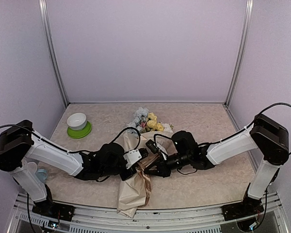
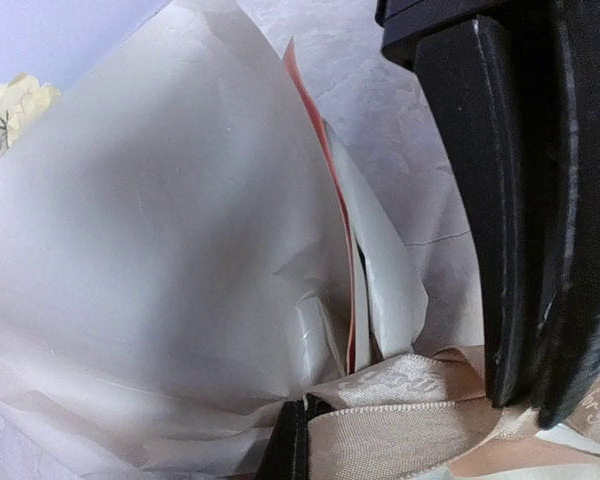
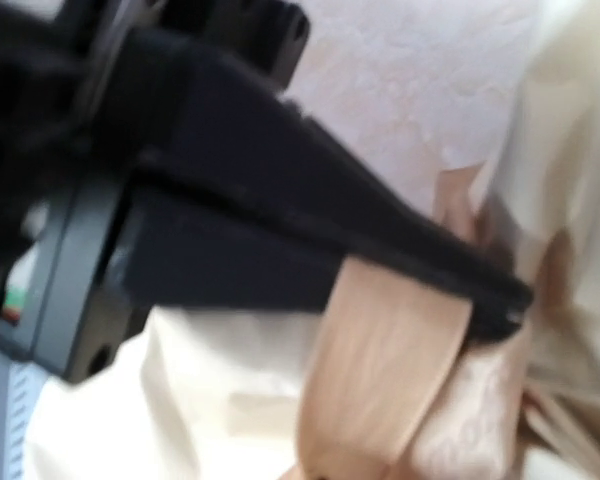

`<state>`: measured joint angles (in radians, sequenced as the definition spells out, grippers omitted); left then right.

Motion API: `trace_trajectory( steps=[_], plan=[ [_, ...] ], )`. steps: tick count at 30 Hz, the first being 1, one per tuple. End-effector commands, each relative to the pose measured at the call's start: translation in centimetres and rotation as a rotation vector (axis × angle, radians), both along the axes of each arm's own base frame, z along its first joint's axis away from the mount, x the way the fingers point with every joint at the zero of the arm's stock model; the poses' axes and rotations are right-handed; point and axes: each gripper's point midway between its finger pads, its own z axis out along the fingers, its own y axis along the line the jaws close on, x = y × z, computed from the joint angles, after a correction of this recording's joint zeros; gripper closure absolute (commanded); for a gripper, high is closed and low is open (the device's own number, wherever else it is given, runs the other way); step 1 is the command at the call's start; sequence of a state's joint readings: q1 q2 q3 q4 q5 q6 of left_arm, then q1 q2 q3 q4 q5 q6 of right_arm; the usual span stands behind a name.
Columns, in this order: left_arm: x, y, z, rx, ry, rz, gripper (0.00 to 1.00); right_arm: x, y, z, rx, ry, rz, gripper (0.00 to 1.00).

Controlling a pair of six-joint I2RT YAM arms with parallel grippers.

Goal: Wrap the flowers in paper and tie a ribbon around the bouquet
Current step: Cross the half-tied ribbon over the folded bouquet.

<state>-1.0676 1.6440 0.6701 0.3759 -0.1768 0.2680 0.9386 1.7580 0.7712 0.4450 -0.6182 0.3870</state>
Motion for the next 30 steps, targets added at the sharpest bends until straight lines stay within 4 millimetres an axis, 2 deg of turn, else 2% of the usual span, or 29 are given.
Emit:
trace_trajectory(
  steps=[1, 4, 6, 8, 12, 14, 15, 17, 20, 22, 30],
  plan=[
    [-0.1, -0.4, 2.8, -0.114, -0.077, 0.003, 1.00, -1.7, -0.8, 1.9, 0.040, 0.014, 0.075, 0.85],
    [-0.3, -0.2, 3.4, -0.142, -0.109, 0.003, 1.00, -2.4, -1.4, 2.8, 0.030, -0.006, 0.137, 0.75],
    [-0.4, -0.1, 3.5, -0.144, -0.132, 0.010, 1.00, -2.9, -1.9, 3.6, 0.041, -0.008, 0.175, 0.72],
    [-0.6, 0.0, 3.7, -0.140, -0.165, 0.015, 1.00, -2.5, -2.6, 4.4, 0.055, 0.001, 0.182, 0.72],
    [-0.8, 0.4, 3.8, -0.145, -0.202, 0.022, 1.00, 0.9, -3.3, 6.5, 0.094, 0.002, 0.087, 0.72],
    [-0.8, 0.6, 3.6, -0.140, -0.208, 0.025, 1.00, 3.5, -2.7, 6.9, 0.075, 0.003, 0.007, 0.79],
    [-0.8, 0.7, 3.5, -0.134, -0.213, 0.033, 1.00, 4.7, -2.1, 6.6, 0.043, 0.011, -0.028, 0.83],
    [-0.8, 0.8, 3.4, -0.131, -0.220, 0.037, 1.00, 6.2, -0.9, 5.8, 0.002, 0.035, -0.054, 0.86],
    [-0.8, 0.8, 3.6, -0.143, -0.222, 0.034, 1.00, 6.5, 0.6, 4.1, -0.051, 0.050, -0.061, 0.86],
    [-0.9, 0.8, 3.5, -0.141, -0.219, 0.030, 1.00, 6.0, 1.2, 2.7, -0.081, 0.067, -0.050, 0.85],
    [-1.0, 0.8, 3.3, -0.148, -0.191, 0.015, 1.00, 3.8, 2.2, 0.8, -0.091, 0.117, 0.017, 0.80]
  ],
)
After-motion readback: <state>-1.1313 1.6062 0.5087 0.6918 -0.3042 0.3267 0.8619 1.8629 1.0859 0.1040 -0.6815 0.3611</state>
